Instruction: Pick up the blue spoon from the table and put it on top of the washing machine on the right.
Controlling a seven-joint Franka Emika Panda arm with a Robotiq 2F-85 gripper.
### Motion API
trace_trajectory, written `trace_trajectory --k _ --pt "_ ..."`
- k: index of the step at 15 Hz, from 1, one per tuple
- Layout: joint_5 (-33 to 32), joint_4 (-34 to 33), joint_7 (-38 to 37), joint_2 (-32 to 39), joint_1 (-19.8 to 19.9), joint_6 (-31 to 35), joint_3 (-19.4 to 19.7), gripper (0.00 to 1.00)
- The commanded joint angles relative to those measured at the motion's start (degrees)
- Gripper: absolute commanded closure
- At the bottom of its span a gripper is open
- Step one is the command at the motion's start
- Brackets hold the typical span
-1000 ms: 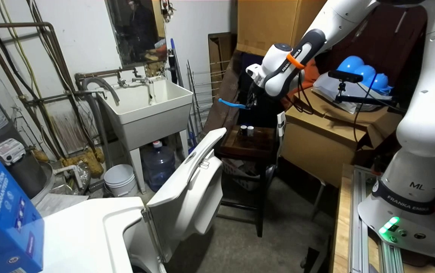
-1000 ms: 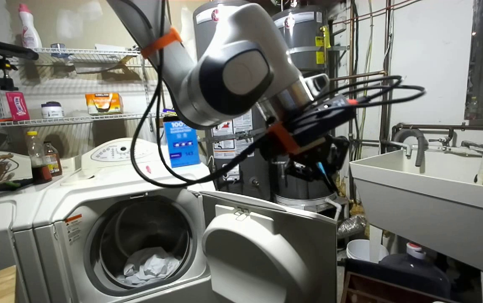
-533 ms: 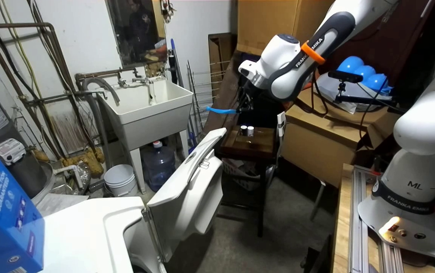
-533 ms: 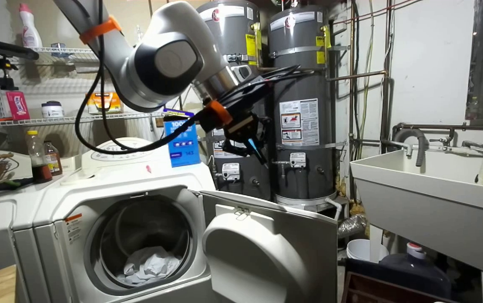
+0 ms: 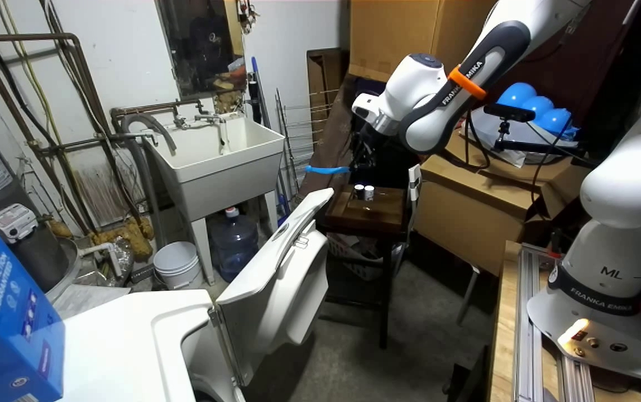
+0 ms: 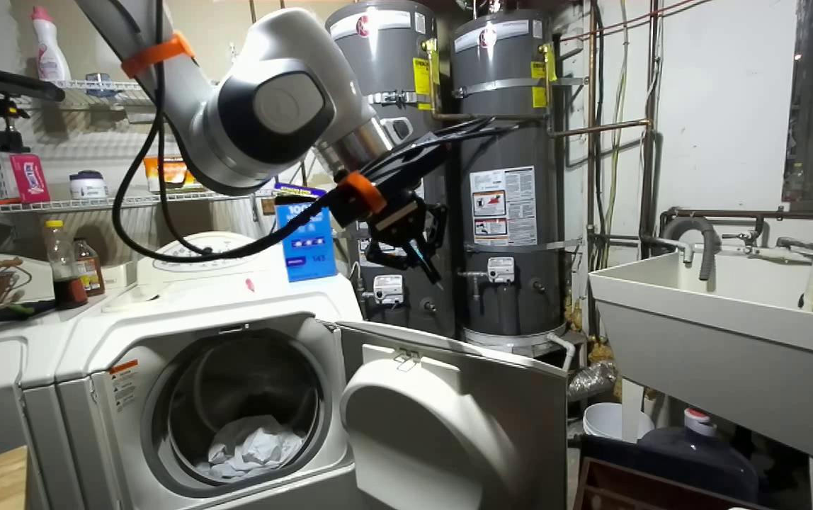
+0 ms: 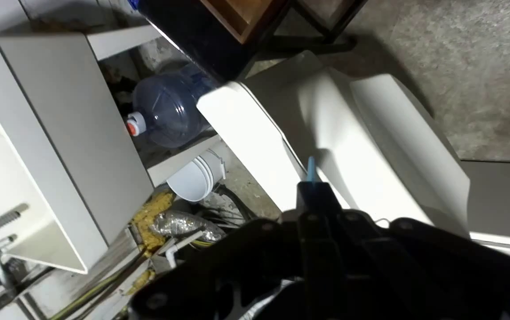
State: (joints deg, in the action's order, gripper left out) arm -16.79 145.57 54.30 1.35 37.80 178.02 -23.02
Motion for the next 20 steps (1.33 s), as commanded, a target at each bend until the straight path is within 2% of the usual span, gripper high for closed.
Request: trace_trajectory --k 1,9,12,13,20 --pt "-3.8 2.9 -0.6 -2.8 -4.2 1.6 -3.8 0.99" --pt "-3.4 3.0 3.2 -0.2 -15.5 1.3 -16.5 0.99" --pt "-3.5 2.3 7.1 2.2 -17.8 2.3 -20.0 0.99" --pt "-3.2 2.7 3.1 0.2 -17.4 0.7 -19.0 0.97" --pt "-4.0 2.4 5.1 1.0 -19.2 1.7 -20.5 0.99"
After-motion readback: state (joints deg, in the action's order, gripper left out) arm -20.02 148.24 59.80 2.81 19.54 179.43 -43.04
